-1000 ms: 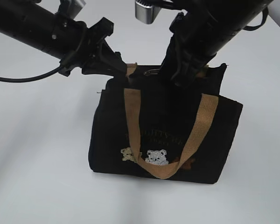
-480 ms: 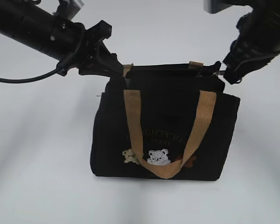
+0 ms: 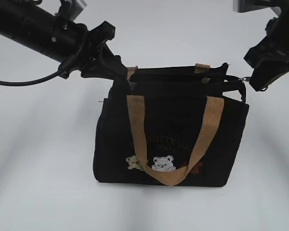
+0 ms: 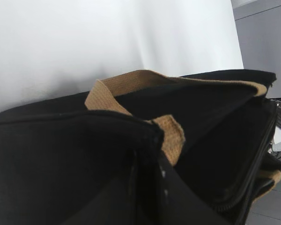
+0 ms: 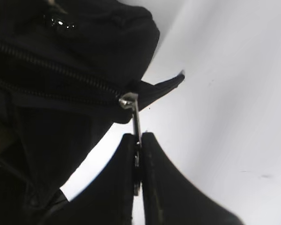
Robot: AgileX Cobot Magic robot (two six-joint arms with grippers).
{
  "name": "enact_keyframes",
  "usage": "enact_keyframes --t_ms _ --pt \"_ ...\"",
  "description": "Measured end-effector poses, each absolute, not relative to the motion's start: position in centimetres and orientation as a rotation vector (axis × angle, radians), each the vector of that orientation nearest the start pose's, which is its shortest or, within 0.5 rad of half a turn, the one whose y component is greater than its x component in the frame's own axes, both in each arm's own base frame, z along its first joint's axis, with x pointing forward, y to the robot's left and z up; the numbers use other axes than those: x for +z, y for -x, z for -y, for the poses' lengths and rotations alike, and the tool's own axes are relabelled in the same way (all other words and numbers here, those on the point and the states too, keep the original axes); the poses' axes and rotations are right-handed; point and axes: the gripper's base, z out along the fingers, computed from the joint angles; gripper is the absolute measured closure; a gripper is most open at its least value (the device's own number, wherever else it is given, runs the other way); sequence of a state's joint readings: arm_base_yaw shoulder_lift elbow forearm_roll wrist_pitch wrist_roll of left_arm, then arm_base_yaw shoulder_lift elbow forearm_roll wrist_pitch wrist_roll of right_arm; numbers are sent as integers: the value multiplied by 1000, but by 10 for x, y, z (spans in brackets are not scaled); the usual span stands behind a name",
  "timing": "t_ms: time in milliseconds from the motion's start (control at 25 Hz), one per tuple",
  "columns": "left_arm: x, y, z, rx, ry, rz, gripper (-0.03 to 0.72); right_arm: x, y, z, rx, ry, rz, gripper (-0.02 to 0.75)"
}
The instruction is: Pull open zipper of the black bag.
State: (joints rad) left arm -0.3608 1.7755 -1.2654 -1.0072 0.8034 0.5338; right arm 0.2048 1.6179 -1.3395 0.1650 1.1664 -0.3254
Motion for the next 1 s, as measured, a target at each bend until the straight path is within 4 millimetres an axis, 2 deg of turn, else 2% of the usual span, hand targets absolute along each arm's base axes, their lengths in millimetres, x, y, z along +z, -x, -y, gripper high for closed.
enact_keyframes --t_ms 80,200,320,400,480,600,720,880,1000 --pt "253 -330 184 -1089 -380 -2525 651 289 -311 -79 218 651 -2855 673" --pt "269 -321 181 -1069 -443 -2498 575 289 -309 -77 215 604 -2894 499" --pt "301 -304 172 -999 -542 -2424 413 297 -304 -75 208 567 -2879 301" --pt "320 -290 165 -937 -613 -2393 324 307 -293 -73 209 549 -2853 245" --pt "339 -272 156 -881 -656 -2390 281 314 -278 -70 209 536 -2838 223" --pt "365 -240 136 -753 -696 -2420 260 316 -246 -64 215 520 -2832 213" --pt "378 -206 111 -557 -684 -2490 256 312 -209 -56 221 513 -2826 209" --pt "375 -155 76 -346 -585 -2526 255 304 -153 -45 224 509 -2785 209" --pt "356 -112 54 -275 -544 -2481 255 295 -113 -37 221 506 -2714 209"
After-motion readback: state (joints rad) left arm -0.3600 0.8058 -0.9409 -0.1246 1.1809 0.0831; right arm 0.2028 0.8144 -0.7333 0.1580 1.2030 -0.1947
